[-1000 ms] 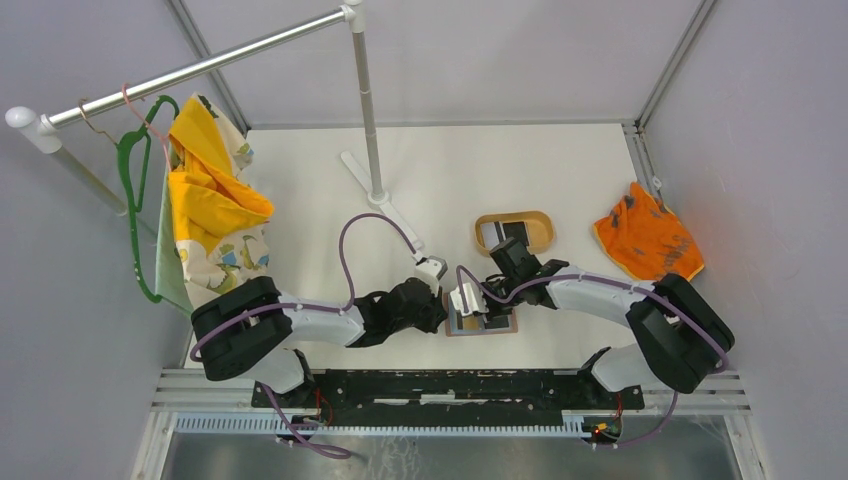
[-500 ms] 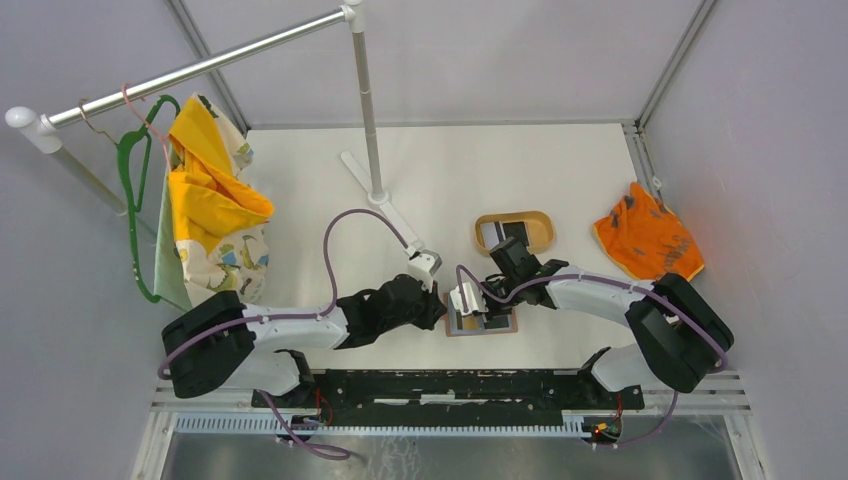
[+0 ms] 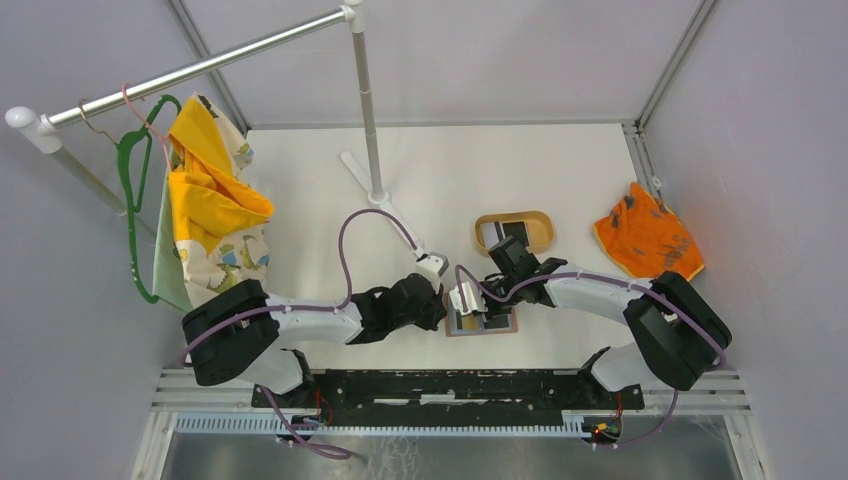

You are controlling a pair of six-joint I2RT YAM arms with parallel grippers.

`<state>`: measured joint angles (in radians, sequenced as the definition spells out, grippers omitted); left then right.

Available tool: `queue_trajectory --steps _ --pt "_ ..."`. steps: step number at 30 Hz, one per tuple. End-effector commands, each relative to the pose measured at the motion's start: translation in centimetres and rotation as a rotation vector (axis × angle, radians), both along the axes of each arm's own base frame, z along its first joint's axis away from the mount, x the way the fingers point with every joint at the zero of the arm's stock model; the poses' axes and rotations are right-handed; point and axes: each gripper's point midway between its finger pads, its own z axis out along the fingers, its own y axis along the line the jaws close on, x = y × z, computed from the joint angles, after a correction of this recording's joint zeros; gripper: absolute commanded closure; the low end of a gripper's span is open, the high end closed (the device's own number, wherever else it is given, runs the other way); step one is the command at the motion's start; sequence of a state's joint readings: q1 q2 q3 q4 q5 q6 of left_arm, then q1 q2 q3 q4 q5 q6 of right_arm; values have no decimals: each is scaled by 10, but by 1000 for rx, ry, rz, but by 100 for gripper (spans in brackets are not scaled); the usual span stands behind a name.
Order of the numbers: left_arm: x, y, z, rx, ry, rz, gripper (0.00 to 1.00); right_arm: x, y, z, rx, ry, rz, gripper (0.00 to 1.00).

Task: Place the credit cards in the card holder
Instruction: Insert the credit card into the card holder.

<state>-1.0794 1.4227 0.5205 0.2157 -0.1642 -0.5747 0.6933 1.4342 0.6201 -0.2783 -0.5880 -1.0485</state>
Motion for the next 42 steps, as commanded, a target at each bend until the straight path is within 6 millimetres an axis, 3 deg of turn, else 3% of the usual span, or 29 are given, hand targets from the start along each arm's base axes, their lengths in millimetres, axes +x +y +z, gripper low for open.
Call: queue_trajectory --steps 1,22,31,42 --pt "12 -20 18 -48 -50 -14 98 -6 -8 -13 -57 29 8 91" --pt "6 -33 11 -79 -8 -50 98 -7 -8 -13 -56 32 9 91" --pt "3 -38 19 -117 -1 -65 98 -7 -7 -10 -48 31 10 91" --pt "1 -44 30 -154 -4 -86 95 1 -3 15 26 19 -11 77"
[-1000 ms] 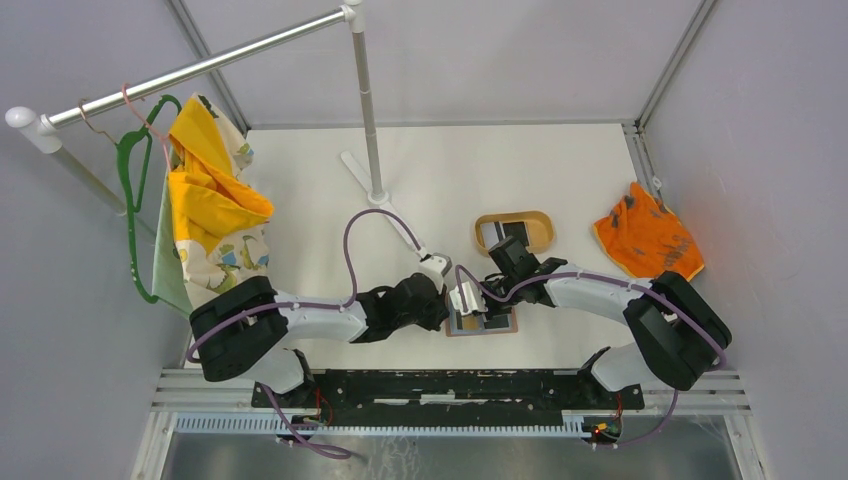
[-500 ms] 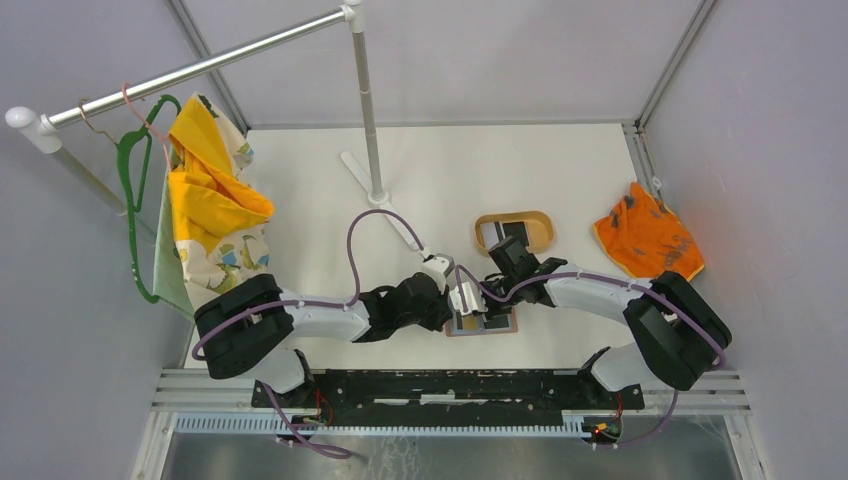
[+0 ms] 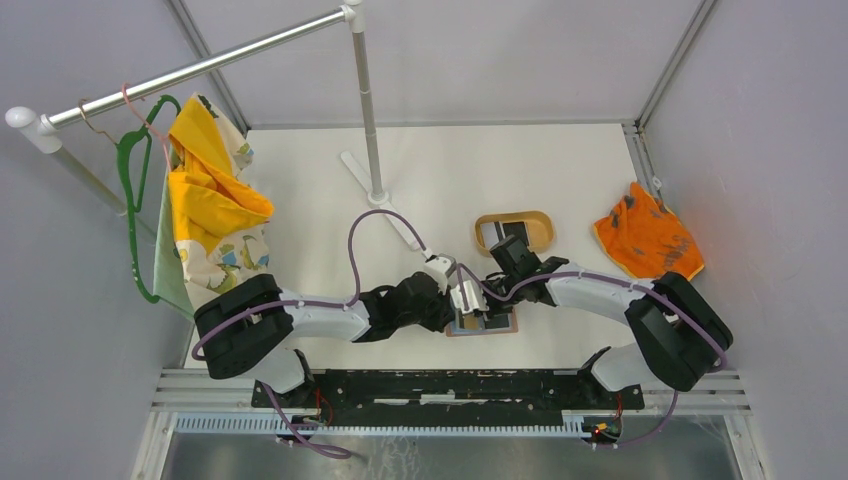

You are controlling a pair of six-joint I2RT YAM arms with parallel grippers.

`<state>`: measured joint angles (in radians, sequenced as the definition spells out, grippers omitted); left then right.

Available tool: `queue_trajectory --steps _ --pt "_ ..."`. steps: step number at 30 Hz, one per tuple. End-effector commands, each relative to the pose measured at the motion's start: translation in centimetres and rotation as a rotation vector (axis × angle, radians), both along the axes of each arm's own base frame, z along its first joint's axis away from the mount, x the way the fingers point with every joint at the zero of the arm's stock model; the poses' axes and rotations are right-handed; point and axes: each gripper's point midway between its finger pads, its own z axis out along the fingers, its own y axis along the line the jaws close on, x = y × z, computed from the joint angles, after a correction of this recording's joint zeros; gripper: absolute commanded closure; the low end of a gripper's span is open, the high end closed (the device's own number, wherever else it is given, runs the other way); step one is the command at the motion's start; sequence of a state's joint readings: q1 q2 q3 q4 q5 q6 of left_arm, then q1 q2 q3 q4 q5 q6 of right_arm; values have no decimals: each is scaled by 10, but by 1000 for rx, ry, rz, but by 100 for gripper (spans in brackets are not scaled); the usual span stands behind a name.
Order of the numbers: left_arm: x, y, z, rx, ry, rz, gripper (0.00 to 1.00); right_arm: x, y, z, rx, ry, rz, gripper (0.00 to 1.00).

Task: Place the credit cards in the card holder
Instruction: Insert the credit card into the card holder.

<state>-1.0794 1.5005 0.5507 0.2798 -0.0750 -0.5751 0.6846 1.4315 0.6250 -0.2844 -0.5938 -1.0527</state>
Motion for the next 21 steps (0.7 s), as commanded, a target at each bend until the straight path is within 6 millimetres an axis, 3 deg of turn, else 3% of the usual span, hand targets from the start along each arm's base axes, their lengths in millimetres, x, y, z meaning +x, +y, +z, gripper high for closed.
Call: queue_trajectory --steps 1,10,21 --pt "7 -24 35 -119 -42 -17 95 0 -3 16 31 19 -12 76" --pt "9 -36 43 -145 -44 -42 92 17 -18 49 142 -7 -77 69" --pt "3 -75 46 -230 2 -145 82 75 -53 95 236 -70 -403 66"
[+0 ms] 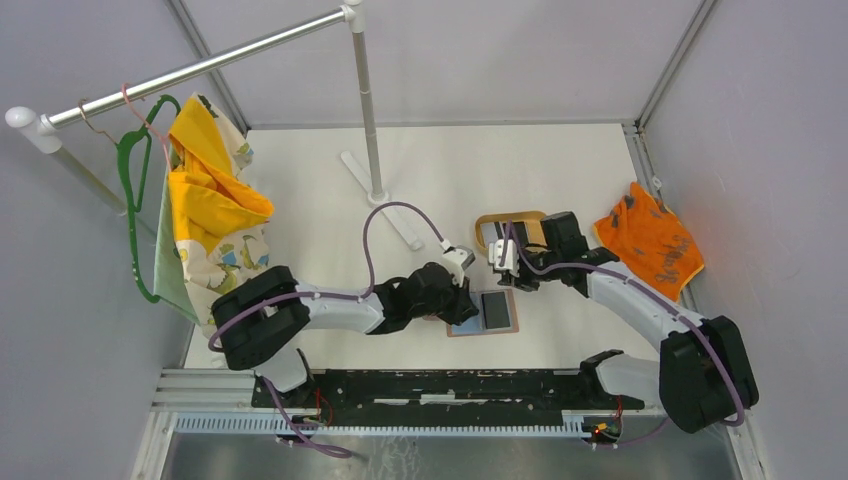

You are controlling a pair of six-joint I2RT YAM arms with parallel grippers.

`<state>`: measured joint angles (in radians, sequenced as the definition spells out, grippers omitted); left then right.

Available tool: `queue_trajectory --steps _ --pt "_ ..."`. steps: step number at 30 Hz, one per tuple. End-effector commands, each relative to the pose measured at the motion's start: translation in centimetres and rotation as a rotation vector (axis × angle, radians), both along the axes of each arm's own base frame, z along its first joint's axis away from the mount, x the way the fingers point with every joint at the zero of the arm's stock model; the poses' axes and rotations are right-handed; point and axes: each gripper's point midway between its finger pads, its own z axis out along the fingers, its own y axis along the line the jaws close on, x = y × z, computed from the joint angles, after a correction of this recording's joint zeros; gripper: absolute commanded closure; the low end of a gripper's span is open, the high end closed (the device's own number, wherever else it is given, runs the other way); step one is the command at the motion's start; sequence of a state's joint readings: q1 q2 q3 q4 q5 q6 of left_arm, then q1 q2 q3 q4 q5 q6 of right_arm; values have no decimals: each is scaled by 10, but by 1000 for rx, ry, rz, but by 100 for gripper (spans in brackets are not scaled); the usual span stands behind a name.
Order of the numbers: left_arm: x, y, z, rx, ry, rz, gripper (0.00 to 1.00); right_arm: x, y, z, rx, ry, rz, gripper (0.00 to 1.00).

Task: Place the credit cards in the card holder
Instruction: Insert the credit card into the card holder.

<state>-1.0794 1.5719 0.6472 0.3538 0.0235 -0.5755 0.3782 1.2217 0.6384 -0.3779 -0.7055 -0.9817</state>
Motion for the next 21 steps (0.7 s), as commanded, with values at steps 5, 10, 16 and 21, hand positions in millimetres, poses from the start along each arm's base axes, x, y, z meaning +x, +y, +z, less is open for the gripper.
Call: queue_trajectory --steps 5,10,16,21 --pt "-6 -50 22 -171 31 -115 78 48 -20 55 141 -95 -252 59" --pt "-3 -37 40 -203 -46 -91 68 61 -37 77 242 -114 -380 39" --pt "20 -5 63 -177 -202 32 51 70 -30 83 377 81 -482 2" --pt "57 14 84 -210 -246 163 28 95 -12 90 467 305 -524 2"
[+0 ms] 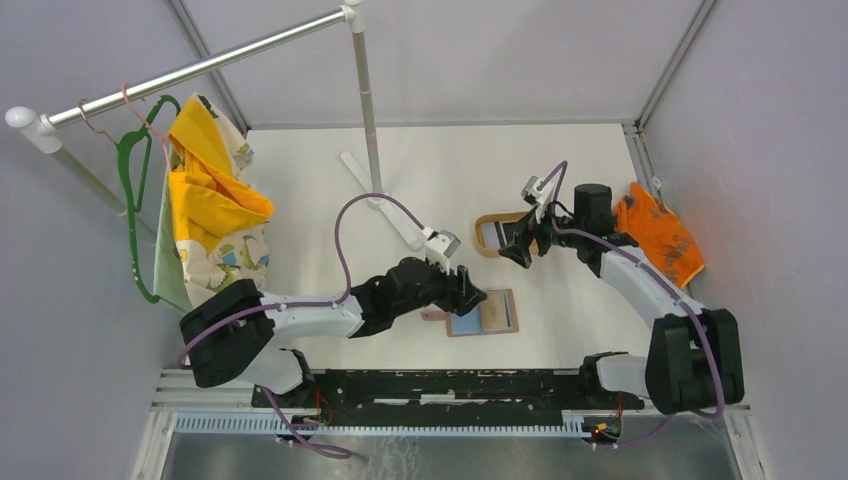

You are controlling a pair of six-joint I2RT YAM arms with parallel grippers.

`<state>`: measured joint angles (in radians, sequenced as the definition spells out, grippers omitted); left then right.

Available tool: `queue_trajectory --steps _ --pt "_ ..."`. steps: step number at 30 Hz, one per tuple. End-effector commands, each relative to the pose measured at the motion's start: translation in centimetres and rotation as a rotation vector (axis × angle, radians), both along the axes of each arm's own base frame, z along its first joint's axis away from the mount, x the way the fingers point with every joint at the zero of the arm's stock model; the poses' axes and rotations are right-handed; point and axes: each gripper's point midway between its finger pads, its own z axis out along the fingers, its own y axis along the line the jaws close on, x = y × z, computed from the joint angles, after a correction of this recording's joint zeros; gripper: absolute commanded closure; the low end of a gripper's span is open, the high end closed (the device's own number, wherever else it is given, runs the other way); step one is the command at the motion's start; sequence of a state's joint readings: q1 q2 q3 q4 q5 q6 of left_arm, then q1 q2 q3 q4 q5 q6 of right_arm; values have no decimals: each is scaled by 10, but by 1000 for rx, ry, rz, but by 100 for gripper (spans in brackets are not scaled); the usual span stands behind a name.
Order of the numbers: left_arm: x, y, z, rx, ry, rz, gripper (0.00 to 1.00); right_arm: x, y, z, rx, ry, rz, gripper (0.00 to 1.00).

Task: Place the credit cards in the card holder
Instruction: Insert the credit card into the card holder, then pick up the credit card from the storage box.

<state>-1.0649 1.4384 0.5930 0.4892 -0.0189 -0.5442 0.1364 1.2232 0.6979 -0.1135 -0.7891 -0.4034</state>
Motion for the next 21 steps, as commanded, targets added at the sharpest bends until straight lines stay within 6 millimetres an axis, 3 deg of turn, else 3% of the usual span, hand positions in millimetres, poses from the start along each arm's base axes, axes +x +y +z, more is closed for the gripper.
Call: queue_trajectory --steps 1,7,10,18,21 --pt "47 16 30 -80 -75 133 26 35 20 30 195 141 -74 2" --pt "78 7 17 -72 37 194 26 81 9 -10 183 338 -298 2" --pt "88 5 6 -50 61 222 26 93 -14 -30 92 359 -460 2" --pt "112 -10 -18 7 99 242 29 92 -46 -67 20 433 -705 2" --pt "120 -14 -24 21 106 244 30 91 -49 -75 20 457 -735 2"
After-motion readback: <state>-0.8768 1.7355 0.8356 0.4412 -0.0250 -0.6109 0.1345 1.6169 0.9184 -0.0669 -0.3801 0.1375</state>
